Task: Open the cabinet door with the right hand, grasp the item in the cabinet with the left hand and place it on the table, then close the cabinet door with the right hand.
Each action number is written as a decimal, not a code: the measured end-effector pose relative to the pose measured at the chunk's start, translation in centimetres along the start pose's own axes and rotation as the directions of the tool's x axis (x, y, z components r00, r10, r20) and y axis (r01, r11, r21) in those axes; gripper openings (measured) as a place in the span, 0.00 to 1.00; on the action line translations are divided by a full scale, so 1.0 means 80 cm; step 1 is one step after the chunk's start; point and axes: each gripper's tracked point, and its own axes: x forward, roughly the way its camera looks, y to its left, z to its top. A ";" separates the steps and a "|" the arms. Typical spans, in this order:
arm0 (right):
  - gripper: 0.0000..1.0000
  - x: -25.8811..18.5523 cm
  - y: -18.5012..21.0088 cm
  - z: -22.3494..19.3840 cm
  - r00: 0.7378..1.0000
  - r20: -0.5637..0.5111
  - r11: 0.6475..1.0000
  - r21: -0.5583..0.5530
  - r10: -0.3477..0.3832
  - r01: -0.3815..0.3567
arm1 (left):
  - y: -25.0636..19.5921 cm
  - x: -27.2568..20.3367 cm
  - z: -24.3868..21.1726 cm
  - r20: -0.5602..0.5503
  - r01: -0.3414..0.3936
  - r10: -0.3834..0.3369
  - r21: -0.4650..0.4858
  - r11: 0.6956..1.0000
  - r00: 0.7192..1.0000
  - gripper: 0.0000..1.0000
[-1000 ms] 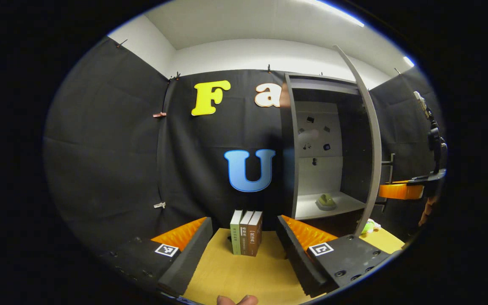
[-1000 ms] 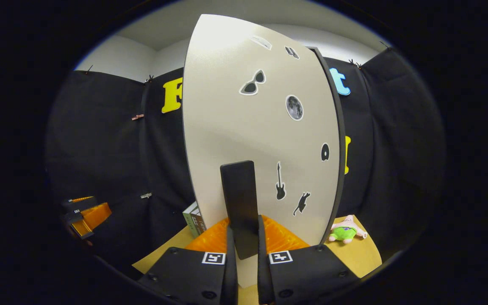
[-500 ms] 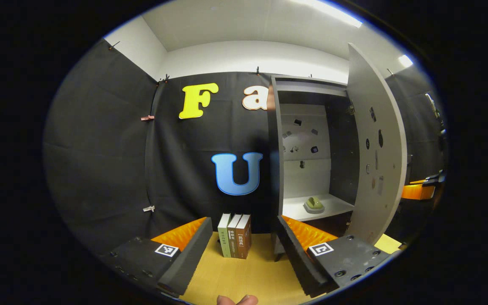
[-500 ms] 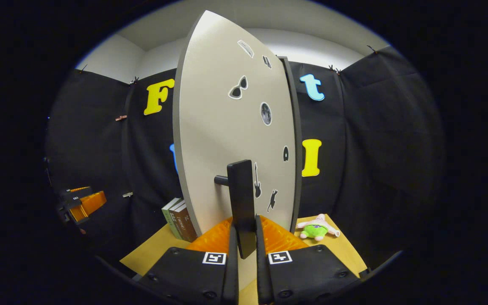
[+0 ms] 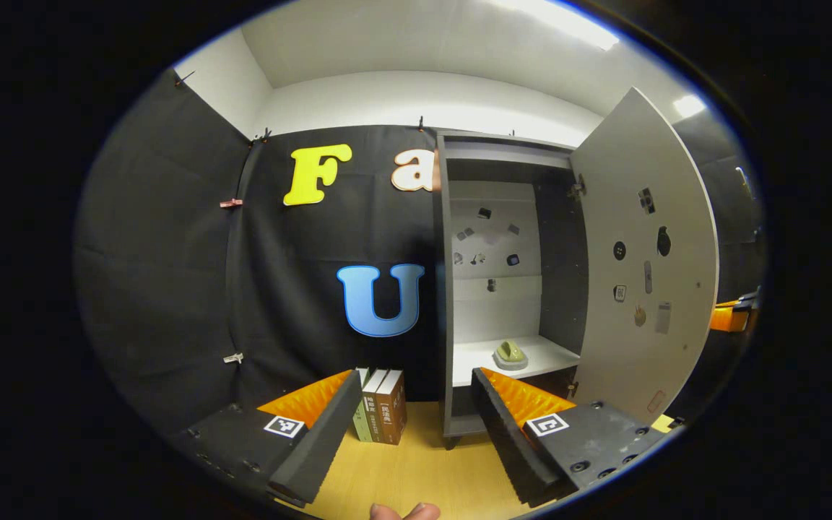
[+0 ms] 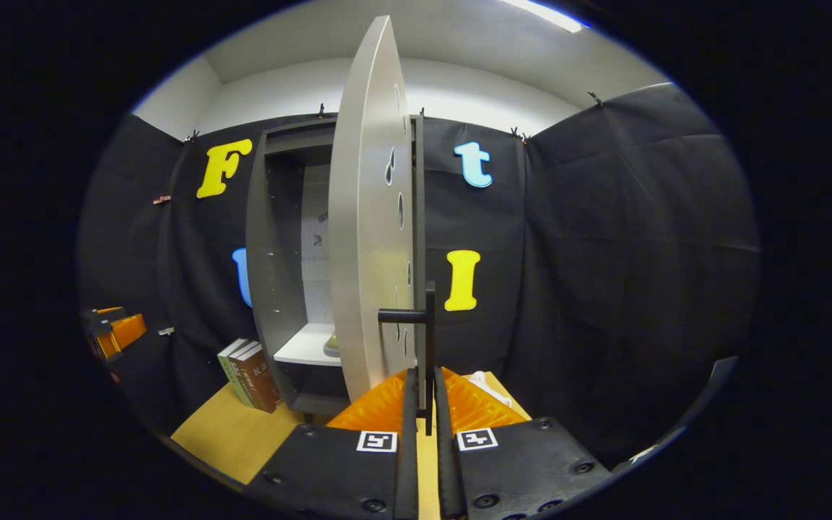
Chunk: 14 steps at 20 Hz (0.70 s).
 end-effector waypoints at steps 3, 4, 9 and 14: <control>0.15 -0.004 -0.011 0.001 1.000 -0.001 1.000 0.021 -0.017 0.017 | -0.020 0.001 0.007 0.001 0.015 -0.015 0.000 1.000 1.000 0.96; 0.15 -0.003 -0.013 0.000 1.000 -0.001 0.999 0.026 -0.023 0.023 | -0.026 0.001 0.010 0.000 0.015 -0.015 0.003 1.000 1.000 0.96; 0.15 0.000 -0.006 0.001 1.000 0.002 0.998 0.055 0.020 -0.020 | -0.045 0.008 0.017 0.000 0.005 -0.005 0.016 1.000 1.000 0.96; 0.15 0.006 -0.014 0.003 0.999 -0.002 0.999 0.010 0.033 -0.033 | -0.066 0.018 0.019 -0.008 0.017 -0.017 0.009 1.000 1.000 0.96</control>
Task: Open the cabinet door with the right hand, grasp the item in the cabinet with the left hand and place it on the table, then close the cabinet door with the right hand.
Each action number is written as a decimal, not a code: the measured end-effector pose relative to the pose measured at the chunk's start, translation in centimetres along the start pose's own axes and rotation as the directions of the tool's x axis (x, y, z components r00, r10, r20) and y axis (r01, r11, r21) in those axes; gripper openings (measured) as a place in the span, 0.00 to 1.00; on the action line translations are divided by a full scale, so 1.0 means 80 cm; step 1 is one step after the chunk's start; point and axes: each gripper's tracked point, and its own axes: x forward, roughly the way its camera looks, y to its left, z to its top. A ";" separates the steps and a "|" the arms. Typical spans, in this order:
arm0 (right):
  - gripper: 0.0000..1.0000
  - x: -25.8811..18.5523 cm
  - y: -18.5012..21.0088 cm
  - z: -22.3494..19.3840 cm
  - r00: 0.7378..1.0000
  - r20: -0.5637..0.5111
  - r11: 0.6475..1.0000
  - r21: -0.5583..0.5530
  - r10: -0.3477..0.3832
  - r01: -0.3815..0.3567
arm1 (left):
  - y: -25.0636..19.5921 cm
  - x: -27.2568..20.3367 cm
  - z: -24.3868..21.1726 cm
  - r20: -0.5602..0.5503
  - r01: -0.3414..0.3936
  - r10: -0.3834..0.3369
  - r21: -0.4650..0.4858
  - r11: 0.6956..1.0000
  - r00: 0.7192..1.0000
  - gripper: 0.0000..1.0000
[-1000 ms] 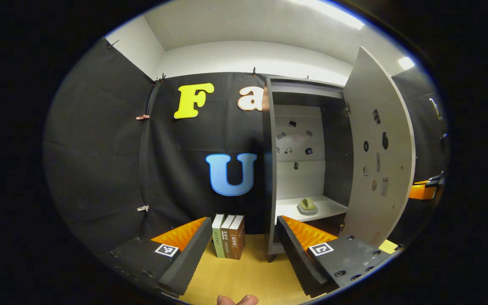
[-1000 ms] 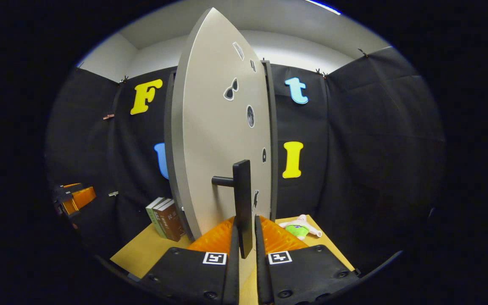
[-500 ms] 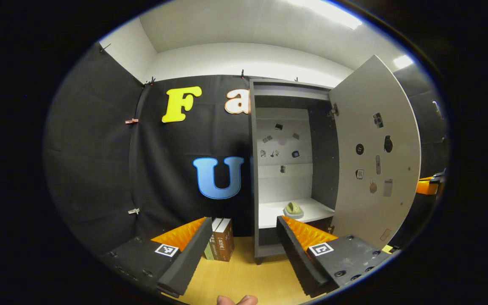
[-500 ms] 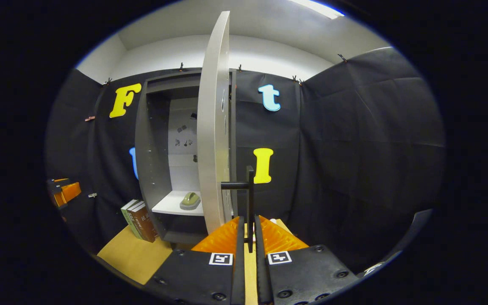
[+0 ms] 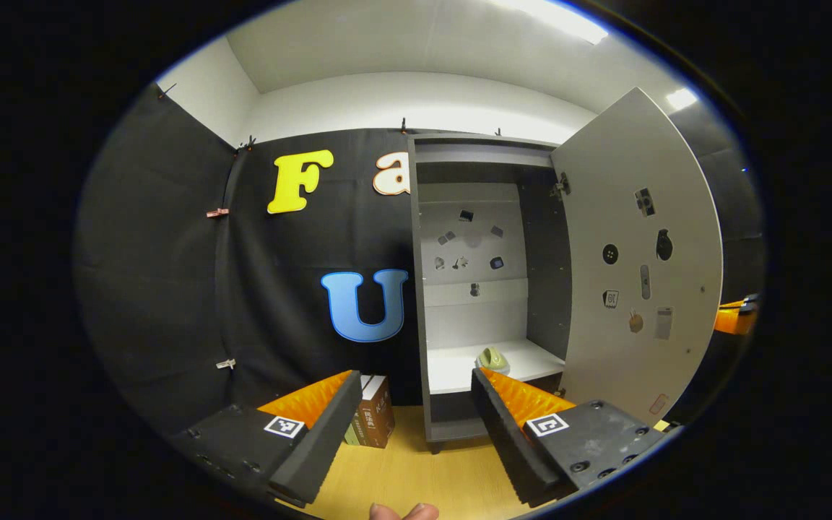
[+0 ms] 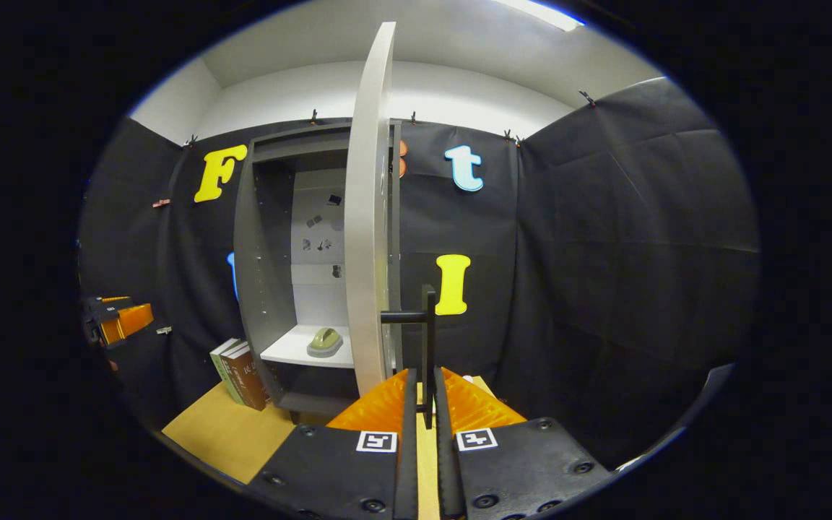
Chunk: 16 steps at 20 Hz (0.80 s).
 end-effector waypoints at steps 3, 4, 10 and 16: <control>0.16 -0.003 -0.010 0.011 0.999 0.033 1.000 0.003 0.004 -0.004 | -0.016 0.010 0.005 0.003 0.021 -0.021 -0.020 1.000 1.000 0.95; 0.16 -0.003 -0.020 0.022 0.998 0.069 1.000 0.001 -0.011 0.011 | -0.024 0.016 0.006 0.005 0.036 -0.035 -0.026 0.999 0.999 0.96; 0.99 -0.004 -0.086 0.005 0.993 0.052 0.994 0.034 -0.107 0.105 | -0.064 0.065 0.005 -0.015 0.092 -0.092 -0.049 0.995 0.996 0.96; 0.98 0.014 -0.119 0.002 0.986 0.103 0.987 -0.077 -0.130 0.138 | -0.112 0.148 -0.008 -0.081 0.173 -0.173 -0.009 0.985 0.982 0.93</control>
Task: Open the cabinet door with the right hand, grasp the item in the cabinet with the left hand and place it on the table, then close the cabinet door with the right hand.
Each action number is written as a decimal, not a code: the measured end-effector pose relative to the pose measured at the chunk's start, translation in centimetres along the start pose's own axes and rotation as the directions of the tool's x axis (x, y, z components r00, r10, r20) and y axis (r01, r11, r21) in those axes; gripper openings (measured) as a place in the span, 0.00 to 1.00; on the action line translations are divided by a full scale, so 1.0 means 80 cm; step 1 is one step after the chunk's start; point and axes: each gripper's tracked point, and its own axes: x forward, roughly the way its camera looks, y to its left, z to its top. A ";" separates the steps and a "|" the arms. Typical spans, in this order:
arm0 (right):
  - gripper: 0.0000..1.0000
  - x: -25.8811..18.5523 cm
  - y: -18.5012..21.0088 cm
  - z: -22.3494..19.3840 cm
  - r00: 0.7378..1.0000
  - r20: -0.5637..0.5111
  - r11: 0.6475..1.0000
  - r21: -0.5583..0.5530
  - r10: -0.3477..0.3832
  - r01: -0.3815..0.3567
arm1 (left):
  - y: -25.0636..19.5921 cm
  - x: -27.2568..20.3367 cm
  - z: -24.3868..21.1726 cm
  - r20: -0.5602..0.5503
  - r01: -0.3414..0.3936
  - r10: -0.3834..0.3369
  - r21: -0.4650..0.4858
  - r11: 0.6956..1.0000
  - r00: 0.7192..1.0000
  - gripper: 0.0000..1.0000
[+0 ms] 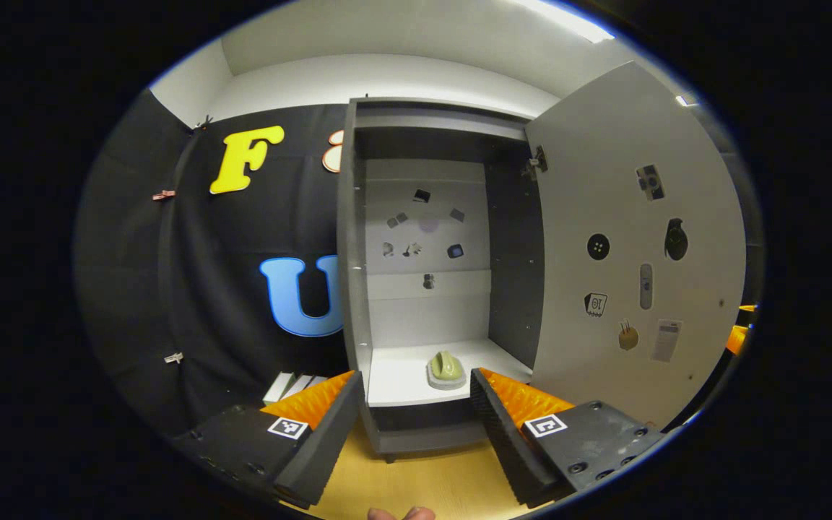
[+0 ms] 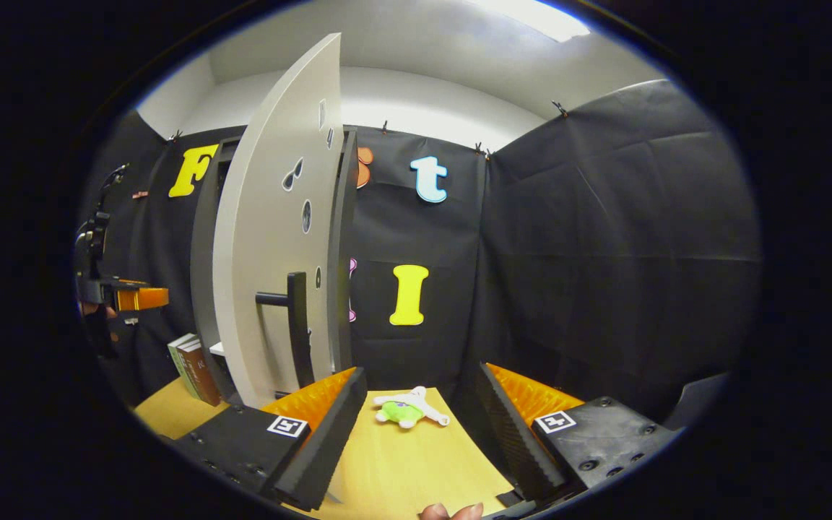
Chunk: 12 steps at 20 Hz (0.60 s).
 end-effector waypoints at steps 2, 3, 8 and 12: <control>0.98 0.007 -0.013 0.000 1.000 0.017 1.000 -0.011 -0.009 0.009 | -0.004 0.034 -0.005 -0.033 0.024 -0.024 0.002 1.000 0.999 0.93; 0.97 0.010 -0.016 -0.004 1.000 0.010 1.000 -0.010 -0.004 0.004 | -0.005 0.053 -0.011 -0.059 0.030 -0.030 -0.009 1.000 0.998 0.92; 0.98 0.034 -0.052 -0.017 0.999 0.017 0.999 -0.026 -0.036 0.036 | -0.021 0.139 -0.030 -0.173 0.075 -0.077 -0.020 0.997 0.982 0.91; 0.98 0.059 -0.071 -0.036 0.999 -0.004 0.999 -0.025 -0.039 0.039 | -0.034 0.203 -0.041 -0.229 0.091 -0.095 -0.029 0.995 0.969 0.84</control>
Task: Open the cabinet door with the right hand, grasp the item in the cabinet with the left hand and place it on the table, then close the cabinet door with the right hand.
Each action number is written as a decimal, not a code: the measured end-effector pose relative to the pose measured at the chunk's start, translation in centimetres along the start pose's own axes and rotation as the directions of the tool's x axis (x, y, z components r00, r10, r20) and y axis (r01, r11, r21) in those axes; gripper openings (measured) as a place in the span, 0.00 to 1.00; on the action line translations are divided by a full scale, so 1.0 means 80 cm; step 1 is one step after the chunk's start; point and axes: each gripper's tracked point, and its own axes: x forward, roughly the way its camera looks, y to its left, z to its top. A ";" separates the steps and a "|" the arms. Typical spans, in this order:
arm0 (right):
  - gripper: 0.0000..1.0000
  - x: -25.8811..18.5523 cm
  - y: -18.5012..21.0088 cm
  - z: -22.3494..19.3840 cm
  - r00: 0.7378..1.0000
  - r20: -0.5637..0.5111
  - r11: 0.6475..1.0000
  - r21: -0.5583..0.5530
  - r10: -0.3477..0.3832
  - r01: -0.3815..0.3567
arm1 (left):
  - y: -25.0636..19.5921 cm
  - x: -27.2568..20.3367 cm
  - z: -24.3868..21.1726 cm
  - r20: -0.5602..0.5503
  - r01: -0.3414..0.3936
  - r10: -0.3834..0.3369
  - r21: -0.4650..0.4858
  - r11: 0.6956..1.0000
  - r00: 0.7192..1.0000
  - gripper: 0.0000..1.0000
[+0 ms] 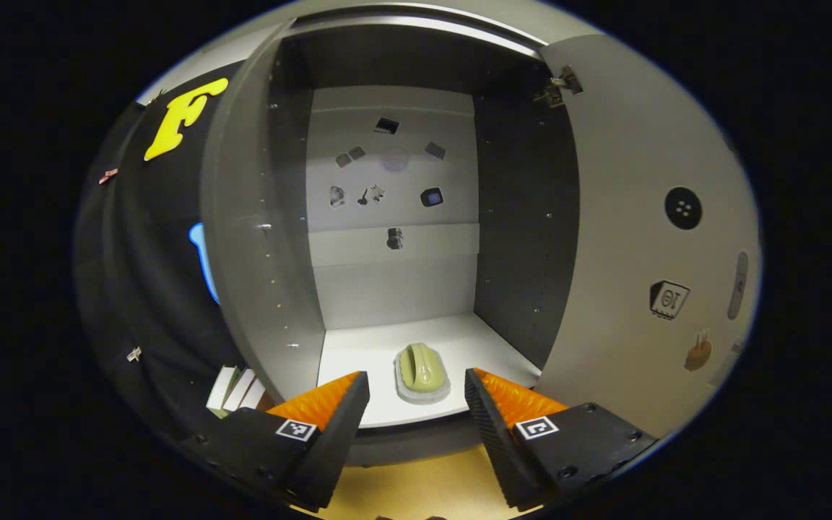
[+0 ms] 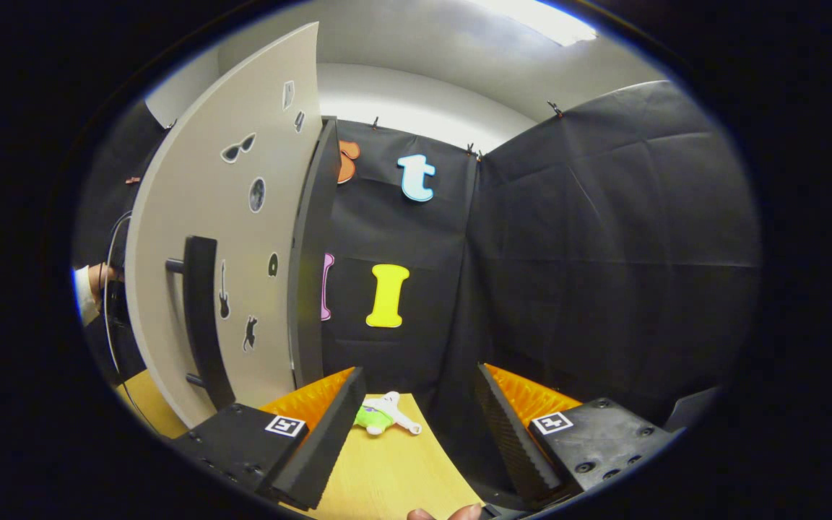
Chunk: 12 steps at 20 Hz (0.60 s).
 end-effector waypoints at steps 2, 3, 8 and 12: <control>0.98 0.015 -0.006 -0.009 1.000 -0.007 1.000 -0.010 0.003 -0.003 | -0.008 0.035 -0.002 -0.043 0.032 -0.034 -0.030 0.999 0.999 0.80; 0.98 0.021 -0.009 -0.013 1.000 -0.011 1.000 -0.010 0.006 -0.006 | -0.007 0.053 -0.009 -0.070 0.043 -0.046 -0.040 0.998 0.997 0.77; 0.98 0.045 -0.024 -0.025 1.000 -0.013 1.000 -0.009 0.017 -0.017 | -0.011 0.128 -0.039 -0.203 0.030 -0.036 -0.034 0.999 0.979 0.63; 0.98 0.054 -0.039 -0.033 1.000 -0.021 1.000 -0.009 0.017 -0.017 | -0.006 0.167 -0.055 -0.246 0.001 -0.006 -0.019 1.000 0.969 0.54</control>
